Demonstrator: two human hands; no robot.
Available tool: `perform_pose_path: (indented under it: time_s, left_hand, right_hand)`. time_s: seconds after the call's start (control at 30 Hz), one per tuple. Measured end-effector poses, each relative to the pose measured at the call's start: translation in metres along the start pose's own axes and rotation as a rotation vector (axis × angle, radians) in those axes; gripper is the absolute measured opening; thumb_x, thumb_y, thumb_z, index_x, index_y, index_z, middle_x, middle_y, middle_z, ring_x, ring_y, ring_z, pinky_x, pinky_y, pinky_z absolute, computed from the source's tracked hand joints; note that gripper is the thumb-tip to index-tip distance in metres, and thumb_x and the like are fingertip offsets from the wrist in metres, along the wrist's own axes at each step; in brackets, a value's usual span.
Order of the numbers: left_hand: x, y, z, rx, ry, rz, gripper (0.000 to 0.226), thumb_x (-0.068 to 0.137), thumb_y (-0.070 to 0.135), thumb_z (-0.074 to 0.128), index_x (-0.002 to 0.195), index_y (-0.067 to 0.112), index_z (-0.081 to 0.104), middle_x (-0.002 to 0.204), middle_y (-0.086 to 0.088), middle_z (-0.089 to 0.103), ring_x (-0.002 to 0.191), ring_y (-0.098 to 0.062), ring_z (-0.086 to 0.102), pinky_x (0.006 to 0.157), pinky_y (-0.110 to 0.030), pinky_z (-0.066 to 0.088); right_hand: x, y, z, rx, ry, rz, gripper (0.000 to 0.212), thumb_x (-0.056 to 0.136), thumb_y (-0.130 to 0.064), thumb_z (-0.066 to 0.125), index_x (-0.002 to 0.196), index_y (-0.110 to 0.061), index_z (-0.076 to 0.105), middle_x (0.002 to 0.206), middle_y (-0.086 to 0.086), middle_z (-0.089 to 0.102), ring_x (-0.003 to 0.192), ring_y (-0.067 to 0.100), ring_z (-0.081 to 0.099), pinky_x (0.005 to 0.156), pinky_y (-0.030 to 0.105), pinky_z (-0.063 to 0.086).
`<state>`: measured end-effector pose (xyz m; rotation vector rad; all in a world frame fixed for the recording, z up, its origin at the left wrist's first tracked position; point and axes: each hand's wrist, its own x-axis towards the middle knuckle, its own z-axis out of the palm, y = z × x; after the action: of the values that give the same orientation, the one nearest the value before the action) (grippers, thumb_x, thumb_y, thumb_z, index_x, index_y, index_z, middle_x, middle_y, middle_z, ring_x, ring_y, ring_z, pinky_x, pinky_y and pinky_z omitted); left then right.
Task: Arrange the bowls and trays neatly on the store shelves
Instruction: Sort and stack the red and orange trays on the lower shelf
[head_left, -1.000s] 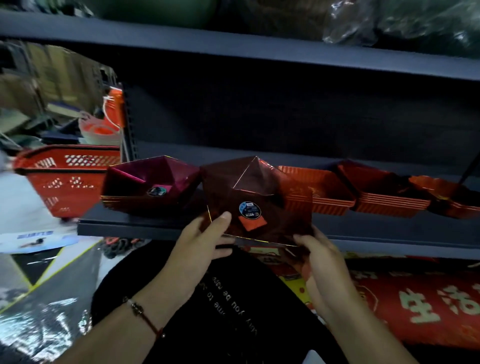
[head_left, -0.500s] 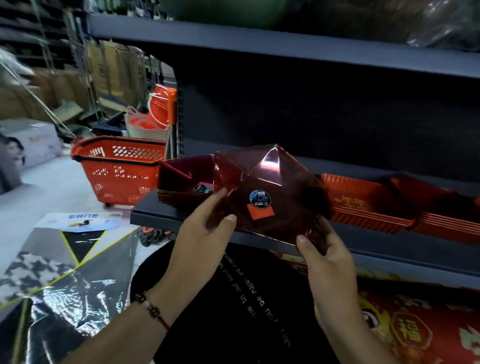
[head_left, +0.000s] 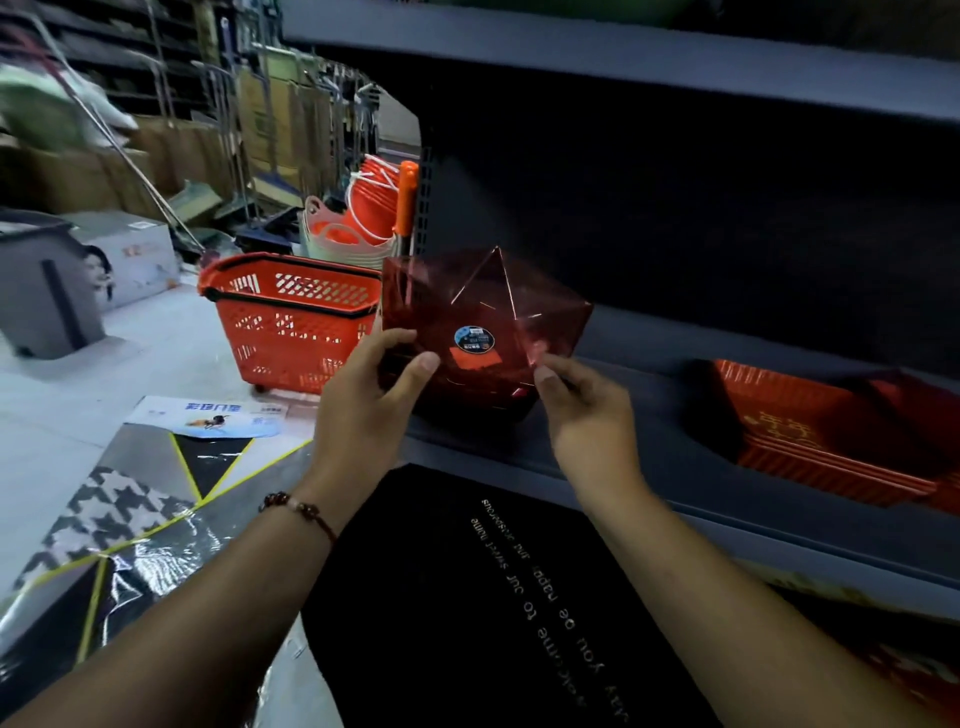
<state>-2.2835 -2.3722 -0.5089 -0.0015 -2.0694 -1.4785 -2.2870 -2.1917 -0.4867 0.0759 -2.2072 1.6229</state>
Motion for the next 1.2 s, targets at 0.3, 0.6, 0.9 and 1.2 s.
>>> perform_pose_path:
  time_s: [0.3,0.6,0.9,1.2]
  left_hand:
    - [0.012,-0.028,0.011,0.285,-0.003,-0.057,0.028,0.092,0.039,0.061,0.112,0.022,0.067,0.15,0.002,0.041,0.134,-0.012,0.04,0.092,-0.025,0.035]
    - [-0.002,0.012,0.033,0.582,-0.181,0.233,0.052,0.088,0.038,0.052,0.137,0.021,0.05,0.144,-0.008,0.048,0.14,-0.034,0.031,0.114,-0.051,0.026]
    - [-0.06,0.082,0.097,0.704,-0.496,0.407,0.063,0.08,0.06,0.044,0.135,0.03,0.05,0.131,0.004,0.056,0.122,-0.023,0.047,0.104,-0.042,0.038]
    - [-0.113,0.147,0.202,0.54,-0.727,0.477,0.05,0.088,0.058,0.047,0.133,0.035,0.044,0.139,0.011,0.042,0.128,-0.016,0.035,0.104,-0.036,0.031]
  right_hand:
    - [0.008,0.035,0.002,-0.619,-0.302,-0.226,0.041,0.098,-0.034,0.045,0.139,-0.03,0.048,0.159,-0.003,0.019,0.146,0.017,0.019,0.117,0.035,0.023]
    - [0.009,0.029,-0.022,-0.72,-0.496,-0.218,0.064,0.094,-0.032,0.053,0.148,-0.041,0.021,0.159,-0.008,0.017,0.143,0.016,0.025,0.113,0.031,0.027]
    - [-0.018,0.041,-0.147,-1.025,-0.468,-0.186,0.059,0.089,-0.032,0.058,0.144,-0.028,0.039,0.146,0.001,0.044,0.129,0.024,0.046,0.103,0.032,0.039]
    - [-0.027,0.054,-0.314,-1.08,-0.177,0.159,0.043,0.09,-0.025,0.058,0.132,-0.022,0.053,0.127,0.012,0.061,0.107,0.029,0.061,0.088,0.036,0.049]
